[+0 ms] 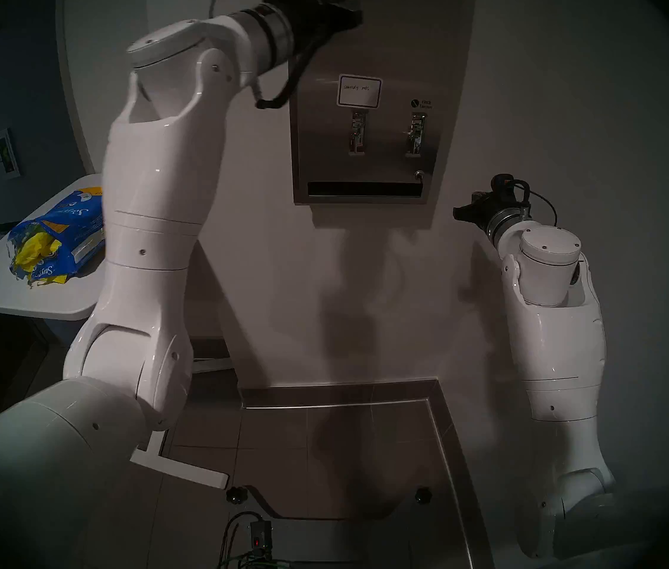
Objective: Open the dispenser door, put the pads inside, close the door
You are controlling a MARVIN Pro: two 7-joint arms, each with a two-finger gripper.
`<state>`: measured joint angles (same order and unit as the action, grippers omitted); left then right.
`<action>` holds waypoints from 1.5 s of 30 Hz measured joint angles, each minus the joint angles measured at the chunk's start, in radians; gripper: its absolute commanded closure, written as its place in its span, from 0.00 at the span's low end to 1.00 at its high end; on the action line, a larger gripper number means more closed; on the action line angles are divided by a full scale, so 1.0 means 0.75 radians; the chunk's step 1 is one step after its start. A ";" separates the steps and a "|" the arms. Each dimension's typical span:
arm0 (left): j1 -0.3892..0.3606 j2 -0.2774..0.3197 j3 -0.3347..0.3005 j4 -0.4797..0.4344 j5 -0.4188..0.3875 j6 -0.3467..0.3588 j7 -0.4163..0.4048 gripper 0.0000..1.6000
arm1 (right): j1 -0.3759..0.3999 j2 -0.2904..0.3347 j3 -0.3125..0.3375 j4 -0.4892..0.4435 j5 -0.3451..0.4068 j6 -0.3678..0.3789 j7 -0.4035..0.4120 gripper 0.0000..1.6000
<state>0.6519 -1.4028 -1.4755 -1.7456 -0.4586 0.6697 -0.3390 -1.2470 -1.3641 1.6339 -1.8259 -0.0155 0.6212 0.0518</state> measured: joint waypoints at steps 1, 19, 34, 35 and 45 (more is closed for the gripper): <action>0.013 0.013 -0.021 -0.018 -0.002 0.008 0.002 1.00 | 0.000 0.000 0.000 0.000 0.000 0.000 0.000 0.68; 0.356 0.184 -0.401 -0.323 -0.016 0.332 0.033 1.00 | 0.000 0.000 0.000 0.000 0.001 0.000 -0.001 0.68; 0.648 0.143 -0.517 -0.417 0.125 0.283 -0.002 0.48 | 0.000 0.001 -0.001 -0.001 0.001 0.000 -0.002 0.68; 0.672 0.137 -0.524 -0.429 0.134 0.256 -0.011 0.48 | 0.000 0.001 -0.001 -0.001 0.001 0.000 -0.002 0.68; 0.807 0.111 -0.549 -0.470 0.165 0.078 -0.053 0.48 | 0.000 0.001 -0.001 -0.001 0.001 0.000 -0.002 0.68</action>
<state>1.2575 -1.3194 -1.8874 -2.0979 -0.3351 0.7279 -0.3789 -1.2469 -1.3634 1.6333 -1.8267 -0.0144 0.6213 0.0506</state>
